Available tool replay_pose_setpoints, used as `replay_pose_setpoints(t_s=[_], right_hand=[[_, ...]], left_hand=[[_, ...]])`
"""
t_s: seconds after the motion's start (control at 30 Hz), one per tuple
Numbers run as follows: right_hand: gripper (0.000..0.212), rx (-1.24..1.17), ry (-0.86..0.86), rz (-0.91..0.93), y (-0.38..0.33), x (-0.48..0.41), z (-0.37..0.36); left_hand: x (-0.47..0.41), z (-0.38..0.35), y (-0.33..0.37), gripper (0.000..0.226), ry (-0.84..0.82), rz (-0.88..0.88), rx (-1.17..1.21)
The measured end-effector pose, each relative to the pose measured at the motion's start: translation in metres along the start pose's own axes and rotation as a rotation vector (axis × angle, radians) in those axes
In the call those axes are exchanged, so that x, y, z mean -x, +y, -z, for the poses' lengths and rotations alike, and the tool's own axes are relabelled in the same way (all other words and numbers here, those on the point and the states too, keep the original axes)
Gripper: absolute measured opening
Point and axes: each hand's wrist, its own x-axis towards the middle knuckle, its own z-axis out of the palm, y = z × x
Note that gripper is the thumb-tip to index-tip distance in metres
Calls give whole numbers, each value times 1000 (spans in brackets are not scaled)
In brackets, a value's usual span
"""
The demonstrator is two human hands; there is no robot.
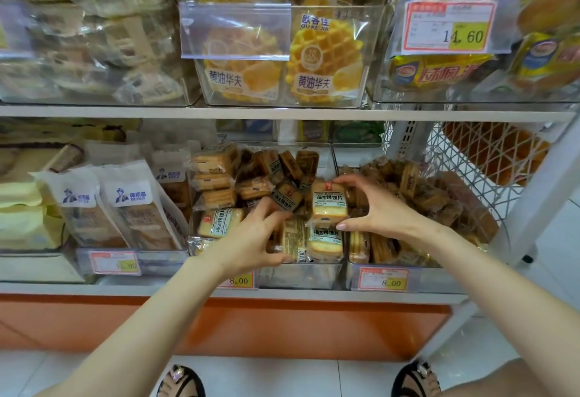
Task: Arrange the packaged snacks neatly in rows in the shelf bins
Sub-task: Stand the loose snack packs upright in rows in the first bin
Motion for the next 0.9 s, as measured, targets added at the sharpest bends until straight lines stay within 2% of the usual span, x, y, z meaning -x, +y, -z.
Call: replay_pose_setpoints(t_s=[0.1,0.23,0.33,0.43,0.53,0.63,0.7,0.8,0.9], right_hand=[[73,-72,-6,-16,1,1,1],[71,-61,29,-4,-5,2,-6],[73,-20,-1,49,-18,2,-18],[79,110,-62,112,-27,-2,-33],[85,319,-50,136,-32,-6,-41],[88,394,-88,125,-30,-8,-37],[90,396,-172,129,-24,-9,-31],[73,342,-229,151,-18,-8,-21],[42,158,-66,77,-13,-11,-8]], left_hand=[[1,0,0,80,21,-26,-45],[2,-6,8,81,86,24,-138],[5,2,8,84,101,64,-35],[14,12,6,92,174,82,92],[20,17,3,97,189,42,-12],[15,15,-1,87,211,-103,-134],[11,13,2,74,193,-133,-108],[4,11,5,62,170,-117,-120],[-1,13,1,62,175,-122,-189]])
